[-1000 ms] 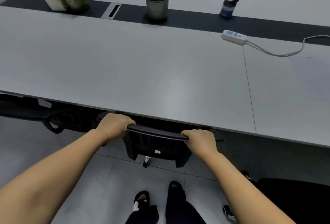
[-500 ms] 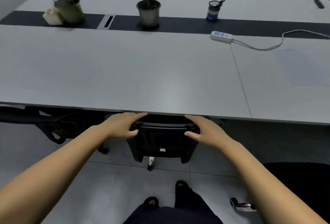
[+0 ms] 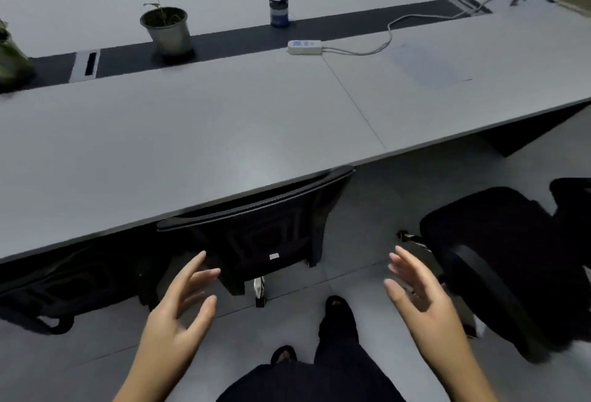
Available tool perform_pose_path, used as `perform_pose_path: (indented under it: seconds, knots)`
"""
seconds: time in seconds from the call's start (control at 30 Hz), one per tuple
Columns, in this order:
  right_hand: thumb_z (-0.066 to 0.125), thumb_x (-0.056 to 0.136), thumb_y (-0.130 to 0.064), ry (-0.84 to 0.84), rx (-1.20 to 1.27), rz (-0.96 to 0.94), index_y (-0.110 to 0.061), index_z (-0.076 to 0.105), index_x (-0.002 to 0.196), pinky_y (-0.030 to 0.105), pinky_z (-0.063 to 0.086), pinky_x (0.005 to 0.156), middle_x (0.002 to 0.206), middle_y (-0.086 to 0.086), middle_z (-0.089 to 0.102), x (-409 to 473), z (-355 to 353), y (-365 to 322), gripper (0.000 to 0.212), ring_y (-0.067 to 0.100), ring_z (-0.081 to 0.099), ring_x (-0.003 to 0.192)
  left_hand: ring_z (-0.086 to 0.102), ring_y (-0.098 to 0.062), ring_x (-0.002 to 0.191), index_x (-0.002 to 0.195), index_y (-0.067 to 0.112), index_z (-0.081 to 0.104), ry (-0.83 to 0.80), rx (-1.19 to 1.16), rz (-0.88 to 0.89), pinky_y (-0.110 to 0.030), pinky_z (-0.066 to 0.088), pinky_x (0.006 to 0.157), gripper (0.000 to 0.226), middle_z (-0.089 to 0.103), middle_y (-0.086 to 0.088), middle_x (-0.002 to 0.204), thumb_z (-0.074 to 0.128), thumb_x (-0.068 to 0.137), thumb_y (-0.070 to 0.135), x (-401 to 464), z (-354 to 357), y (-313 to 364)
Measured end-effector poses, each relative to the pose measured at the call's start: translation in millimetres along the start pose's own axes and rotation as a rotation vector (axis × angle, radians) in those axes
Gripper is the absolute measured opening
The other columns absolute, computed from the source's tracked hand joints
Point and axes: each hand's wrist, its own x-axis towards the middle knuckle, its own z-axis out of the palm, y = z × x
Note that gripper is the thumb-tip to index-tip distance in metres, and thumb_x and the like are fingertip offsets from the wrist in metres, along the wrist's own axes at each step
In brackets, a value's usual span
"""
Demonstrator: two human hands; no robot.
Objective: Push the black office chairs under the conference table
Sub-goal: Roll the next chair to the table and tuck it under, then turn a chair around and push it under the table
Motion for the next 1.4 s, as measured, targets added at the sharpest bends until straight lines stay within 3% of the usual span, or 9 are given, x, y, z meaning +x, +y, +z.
perform_pose_path:
  seconds: [0.17, 0.27, 0.47, 0.6, 0.8, 0.93, 1.07, 1.2, 1.4]
  knots:
    - [0.06, 0.082, -0.022, 0.241, 0.079, 0.072, -0.046, 0.045, 0.122, 0.029, 0.041, 0.1, 0.124, -0.017, 0.056, -49, -11, 14, 0.049, -0.01, 0.051, 0.112, 0.06, 0.0, 0.104, 0.12, 0.056, 0.045, -0.089, -0.018, 0.067, -0.007, 0.045, 0.087, 0.074, 0.064, 0.021, 0.11, 0.056, 0.084, -0.007, -5, 43, 13]
    - [0.058, 0.076, -0.036, 0.376, 0.094, 0.079, -0.051, 0.041, 0.119, 0.026, 0.04, 0.097, 0.125, -0.019, 0.054, -70, -29, 18, 0.049, -0.011, 0.049, 0.112, 0.06, 0.002, 0.104, 0.121, 0.057, 0.043, -0.177, 0.001, 0.157, -0.006, 0.046, 0.086, 0.074, 0.063, 0.023, 0.11, 0.058, 0.083, -0.005, -3, 63, 26]
    - [0.058, 0.08, -0.028, 0.567, 0.117, 0.116, -0.047, 0.043, 0.122, 0.017, 0.039, 0.088, 0.125, -0.019, 0.053, -117, -72, 39, 0.048, -0.015, 0.047, 0.111, 0.059, 0.004, 0.104, 0.118, 0.067, 0.035, -0.353, 0.016, 0.261, -0.011, 0.047, 0.088, 0.085, 0.061, 0.024, 0.111, 0.058, 0.082, -0.006, -12, 111, 50]
    - [0.056, 0.073, -0.038, 0.669, 0.107, 0.145, -0.048, 0.043, 0.119, 0.019, 0.04, 0.091, 0.124, -0.021, 0.053, -151, -112, 61, 0.049, -0.014, 0.048, 0.111, 0.058, 0.008, 0.103, 0.12, 0.067, 0.031, -0.465, 0.01, 0.307, -0.008, 0.044, 0.088, 0.085, 0.06, 0.026, 0.111, 0.058, 0.083, -0.005, -32, 161, 71]
    - [0.057, 0.072, -0.039, 0.768, 0.082, 0.175, -0.042, 0.046, 0.122, 0.019, 0.045, 0.093, 0.119, -0.026, 0.057, -216, -202, 107, 0.052, -0.011, 0.049, 0.113, 0.058, 0.005, 0.103, 0.124, 0.063, 0.033, -0.619, 0.012, 0.376, -0.004, 0.043, 0.087, 0.069, 0.059, 0.027, 0.112, 0.058, 0.081, 0.015, -93, 269, 114]
    - [0.058, 0.072, -0.037, 0.832, 0.045, 0.168, -0.048, 0.045, 0.116, 0.011, 0.041, 0.095, 0.114, -0.043, 0.05, -253, -275, 143, 0.047, -0.011, 0.049, 0.112, 0.058, 0.003, 0.105, 0.124, 0.054, 0.042, -0.7, -0.031, 0.388, -0.004, 0.043, 0.085, 0.053, 0.059, 0.022, 0.115, 0.053, 0.076, 0.036, -139, 346, 146]
    - [0.057, 0.073, -0.039, 0.872, 0.048, 0.175, -0.045, 0.047, 0.117, 0.004, 0.04, 0.089, 0.117, -0.038, 0.049, -275, -338, 167, 0.046, -0.009, 0.05, 0.112, 0.057, 0.002, 0.105, 0.114, 0.058, 0.048, -0.762, -0.034, 0.43, -0.004, 0.043, 0.085, 0.056, 0.058, 0.026, 0.115, 0.059, 0.083, 0.012, -172, 407, 176]
    - [0.058, 0.078, -0.049, 0.889, 0.039, 0.187, -0.046, 0.046, 0.118, -0.001, 0.038, 0.085, 0.119, -0.037, 0.048, -275, -386, 182, 0.041, -0.012, 0.048, 0.112, 0.056, 0.004, 0.105, 0.113, 0.057, 0.048, -0.803, 0.015, 0.439, -0.002, 0.041, 0.085, 0.056, 0.057, 0.027, 0.115, 0.06, 0.085, 0.01, -179, 454, 199]
    - [0.061, 0.084, -0.02, 0.875, 0.004, 0.2, -0.049, 0.045, 0.113, 0.012, 0.04, 0.086, 0.114, -0.029, 0.055, -245, -462, 207, 0.044, -0.015, 0.047, 0.11, 0.057, 0.002, 0.106, 0.111, 0.053, 0.052, -0.802, -0.009, 0.445, -0.008, 0.043, 0.088, 0.046, 0.057, 0.025, 0.116, 0.055, 0.08, 0.02, -171, 541, 232]
